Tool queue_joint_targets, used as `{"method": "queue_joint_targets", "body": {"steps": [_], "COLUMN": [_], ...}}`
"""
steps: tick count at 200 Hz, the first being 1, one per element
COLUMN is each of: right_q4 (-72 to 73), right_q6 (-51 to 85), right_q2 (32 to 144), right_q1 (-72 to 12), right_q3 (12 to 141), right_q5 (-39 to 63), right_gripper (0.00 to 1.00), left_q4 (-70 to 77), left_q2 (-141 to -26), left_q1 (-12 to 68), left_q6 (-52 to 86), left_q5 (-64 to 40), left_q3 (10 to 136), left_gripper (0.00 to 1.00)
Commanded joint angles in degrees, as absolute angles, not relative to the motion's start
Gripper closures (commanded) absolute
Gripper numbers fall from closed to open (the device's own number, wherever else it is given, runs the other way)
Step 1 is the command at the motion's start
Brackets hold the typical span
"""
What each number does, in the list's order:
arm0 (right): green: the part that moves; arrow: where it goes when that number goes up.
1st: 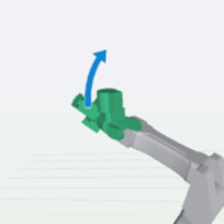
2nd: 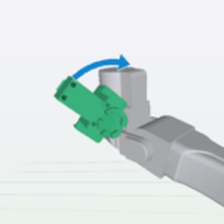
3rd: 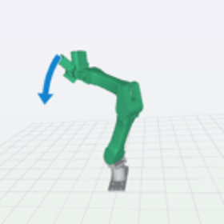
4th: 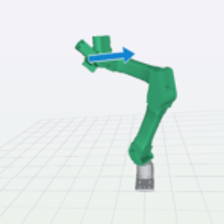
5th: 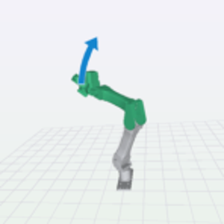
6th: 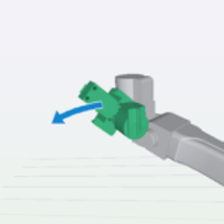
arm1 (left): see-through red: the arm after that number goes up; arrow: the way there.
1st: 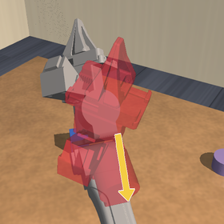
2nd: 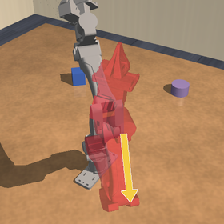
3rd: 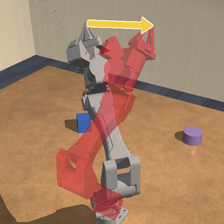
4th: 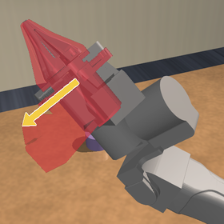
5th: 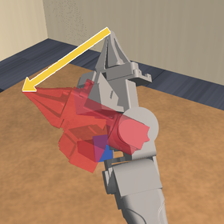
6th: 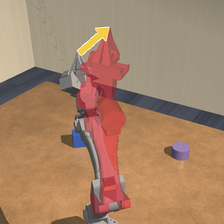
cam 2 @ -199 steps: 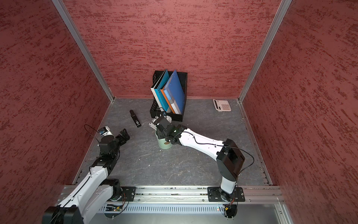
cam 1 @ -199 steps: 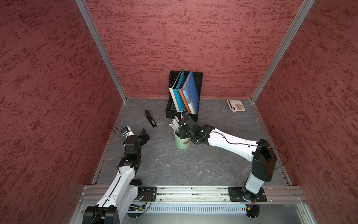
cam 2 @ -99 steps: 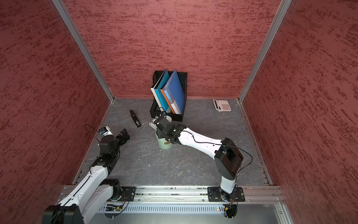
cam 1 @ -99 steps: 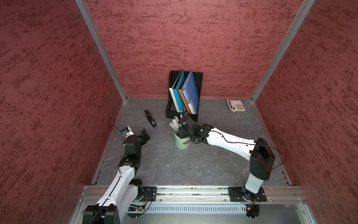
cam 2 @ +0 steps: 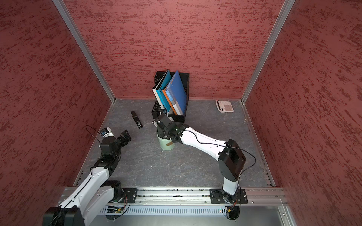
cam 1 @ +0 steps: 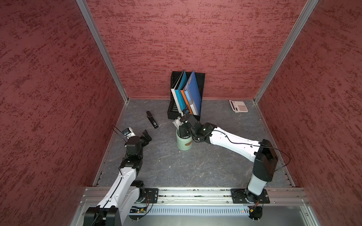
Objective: Take the straws out of the storage container
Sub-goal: Pick up the straw from the container.
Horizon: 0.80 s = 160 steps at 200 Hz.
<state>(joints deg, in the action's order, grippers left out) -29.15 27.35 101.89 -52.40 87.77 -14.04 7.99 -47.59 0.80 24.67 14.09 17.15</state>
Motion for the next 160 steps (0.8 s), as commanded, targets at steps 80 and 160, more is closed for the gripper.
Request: {"method": "queue_joint_targets", "body": {"steps": [80,160], "right_q4": [-38.80,-56.55], "right_q6": [24.83,19.63], "right_q2": [96.35,92.55], "right_q1": [-52.21,-52.21], "right_q3": [95.17,109.51], "right_q5": [-11.57,-5.79], "right_gripper": [1.00,1.00], "left_q4": [8.44,8.35], "left_q2": [-47.45,-47.20], "left_q1": [0.51,0.53], "left_q6": [24.44,24.61], "left_q5": [14.33,14.59], "left_q3": [18.54,18.40], "left_gripper": [0.00,0.00]}}
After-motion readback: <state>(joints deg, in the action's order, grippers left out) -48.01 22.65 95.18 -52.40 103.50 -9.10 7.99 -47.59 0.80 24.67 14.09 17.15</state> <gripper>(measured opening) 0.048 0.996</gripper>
